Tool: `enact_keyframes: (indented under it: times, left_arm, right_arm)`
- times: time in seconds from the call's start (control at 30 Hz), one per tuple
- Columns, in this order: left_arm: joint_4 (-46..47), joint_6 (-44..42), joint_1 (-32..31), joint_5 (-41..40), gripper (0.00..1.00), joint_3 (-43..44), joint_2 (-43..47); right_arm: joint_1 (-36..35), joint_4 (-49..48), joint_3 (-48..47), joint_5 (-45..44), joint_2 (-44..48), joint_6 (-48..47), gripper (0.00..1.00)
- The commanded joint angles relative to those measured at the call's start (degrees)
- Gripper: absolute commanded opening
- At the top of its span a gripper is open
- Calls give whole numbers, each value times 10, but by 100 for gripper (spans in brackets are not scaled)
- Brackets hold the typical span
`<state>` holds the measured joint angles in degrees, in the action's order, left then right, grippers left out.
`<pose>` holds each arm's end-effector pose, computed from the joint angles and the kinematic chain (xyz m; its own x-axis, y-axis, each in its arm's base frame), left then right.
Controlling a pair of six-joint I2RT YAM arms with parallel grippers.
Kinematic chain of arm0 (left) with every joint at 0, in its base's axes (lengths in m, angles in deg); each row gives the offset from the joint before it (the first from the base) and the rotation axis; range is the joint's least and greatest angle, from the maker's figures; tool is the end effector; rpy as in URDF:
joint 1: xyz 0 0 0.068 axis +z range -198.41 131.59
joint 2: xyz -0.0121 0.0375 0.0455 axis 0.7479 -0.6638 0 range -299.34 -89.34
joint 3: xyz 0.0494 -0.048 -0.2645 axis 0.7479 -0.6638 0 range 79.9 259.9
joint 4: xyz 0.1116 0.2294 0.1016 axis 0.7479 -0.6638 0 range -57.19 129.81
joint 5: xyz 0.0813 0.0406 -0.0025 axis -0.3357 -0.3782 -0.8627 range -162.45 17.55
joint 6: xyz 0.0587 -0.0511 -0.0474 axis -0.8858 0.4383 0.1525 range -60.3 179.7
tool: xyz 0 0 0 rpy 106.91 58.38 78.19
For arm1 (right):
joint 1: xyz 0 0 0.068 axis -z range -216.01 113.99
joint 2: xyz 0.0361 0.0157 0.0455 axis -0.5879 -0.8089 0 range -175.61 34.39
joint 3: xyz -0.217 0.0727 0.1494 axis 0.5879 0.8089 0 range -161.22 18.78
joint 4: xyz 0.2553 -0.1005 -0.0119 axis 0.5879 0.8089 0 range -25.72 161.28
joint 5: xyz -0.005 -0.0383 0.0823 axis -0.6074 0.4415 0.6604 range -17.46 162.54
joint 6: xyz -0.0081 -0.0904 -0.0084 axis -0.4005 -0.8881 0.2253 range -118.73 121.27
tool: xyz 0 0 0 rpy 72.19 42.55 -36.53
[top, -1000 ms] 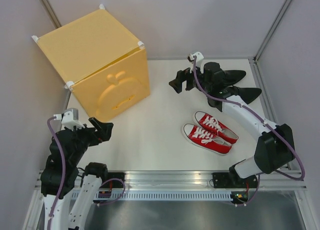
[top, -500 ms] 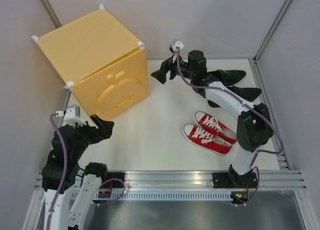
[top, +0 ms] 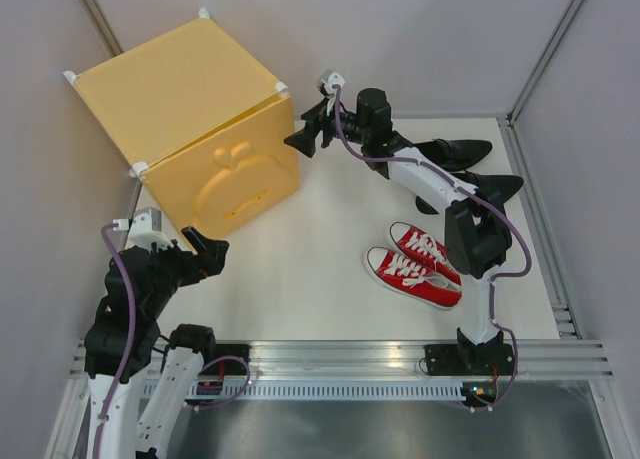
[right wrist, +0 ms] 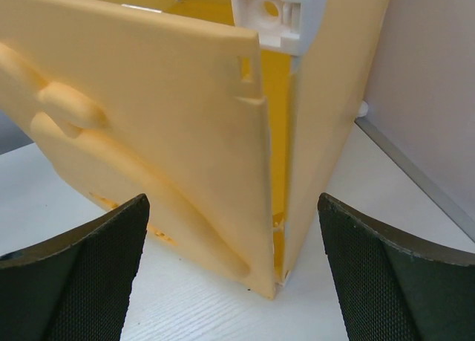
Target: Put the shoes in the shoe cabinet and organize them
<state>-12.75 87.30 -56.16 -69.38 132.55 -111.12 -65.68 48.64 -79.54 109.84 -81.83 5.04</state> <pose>0.1089 -0.0191 0.3385 -0.4099 -0.4111 -0.8143 -0.0067 0.8940 -0.4480 0.4452 0.3106 0.3227 -0.0945 0.0061 -0.9955 -0.9157 0.3918 0.0894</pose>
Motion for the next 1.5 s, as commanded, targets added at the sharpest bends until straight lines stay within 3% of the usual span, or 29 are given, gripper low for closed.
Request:
enact_keyframes:
  times: [0.0,0.33,0.73,1.03,1.47]
  left_arm:
    - [19,4,-2,1,100,10,-7]
    - [20,5,-2,2,100,11,-11]
    - [20,10,-2,3,100,11,-5]
    - [9,11,-2,-13,100,52,-2]
    - [-7,29,-2,-8,100,119,1]
  right_arm:
    - [-3,-25,-42,51,-18,-11,98]
    - [-4,-17,-55,129,-30,-5,98]
    - [-5,26,37,159,49,-55,95]
    - [-7,71,147,171,168,-90,95]
    - [-59,219,274,172,353,-170,95]
